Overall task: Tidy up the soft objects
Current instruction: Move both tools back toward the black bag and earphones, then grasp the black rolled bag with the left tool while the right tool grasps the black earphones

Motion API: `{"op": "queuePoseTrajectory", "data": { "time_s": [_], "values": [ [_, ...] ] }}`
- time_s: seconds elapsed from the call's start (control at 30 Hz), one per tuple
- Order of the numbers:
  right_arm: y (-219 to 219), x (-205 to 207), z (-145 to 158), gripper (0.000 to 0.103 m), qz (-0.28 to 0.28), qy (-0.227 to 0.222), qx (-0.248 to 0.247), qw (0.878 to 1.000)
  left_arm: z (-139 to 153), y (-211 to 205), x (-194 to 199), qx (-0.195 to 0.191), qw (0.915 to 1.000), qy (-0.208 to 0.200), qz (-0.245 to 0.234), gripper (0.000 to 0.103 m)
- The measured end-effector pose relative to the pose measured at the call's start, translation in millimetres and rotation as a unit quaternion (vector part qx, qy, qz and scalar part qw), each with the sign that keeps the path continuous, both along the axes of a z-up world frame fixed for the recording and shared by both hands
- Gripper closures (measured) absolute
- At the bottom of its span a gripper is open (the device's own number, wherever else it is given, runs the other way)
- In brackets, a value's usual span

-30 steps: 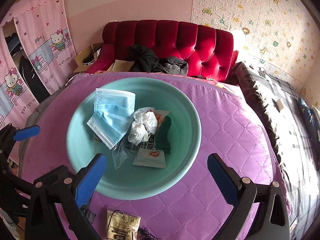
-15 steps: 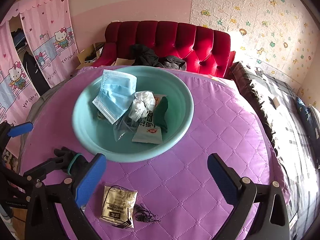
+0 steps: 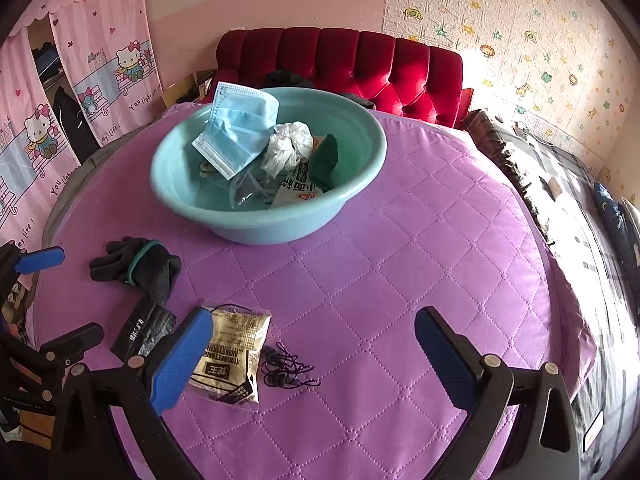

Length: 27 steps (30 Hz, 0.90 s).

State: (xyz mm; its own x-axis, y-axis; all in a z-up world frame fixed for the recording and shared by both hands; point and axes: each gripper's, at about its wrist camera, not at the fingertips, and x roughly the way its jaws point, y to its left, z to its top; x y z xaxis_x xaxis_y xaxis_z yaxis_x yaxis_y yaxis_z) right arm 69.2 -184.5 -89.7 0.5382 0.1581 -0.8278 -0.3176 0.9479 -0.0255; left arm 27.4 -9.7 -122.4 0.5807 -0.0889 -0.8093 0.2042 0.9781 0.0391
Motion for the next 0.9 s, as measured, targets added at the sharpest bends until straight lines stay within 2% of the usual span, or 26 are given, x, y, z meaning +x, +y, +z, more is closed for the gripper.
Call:
{"op": "queuePoseTrajectory", "data": {
  "time_s": [0.27,0.9],
  "values": [
    [-3,-20,-27,0.000,-0.003,0.026,0.008,1.000,-24,-3,-20,0.002,0.9997,0.022,0.009,0.000],
    [-12,-13,-42,0.000,-0.018,0.050,0.004,0.999,-55,-9,-17,0.005,0.9978,0.066,0.012,0.000]
  ]
}}
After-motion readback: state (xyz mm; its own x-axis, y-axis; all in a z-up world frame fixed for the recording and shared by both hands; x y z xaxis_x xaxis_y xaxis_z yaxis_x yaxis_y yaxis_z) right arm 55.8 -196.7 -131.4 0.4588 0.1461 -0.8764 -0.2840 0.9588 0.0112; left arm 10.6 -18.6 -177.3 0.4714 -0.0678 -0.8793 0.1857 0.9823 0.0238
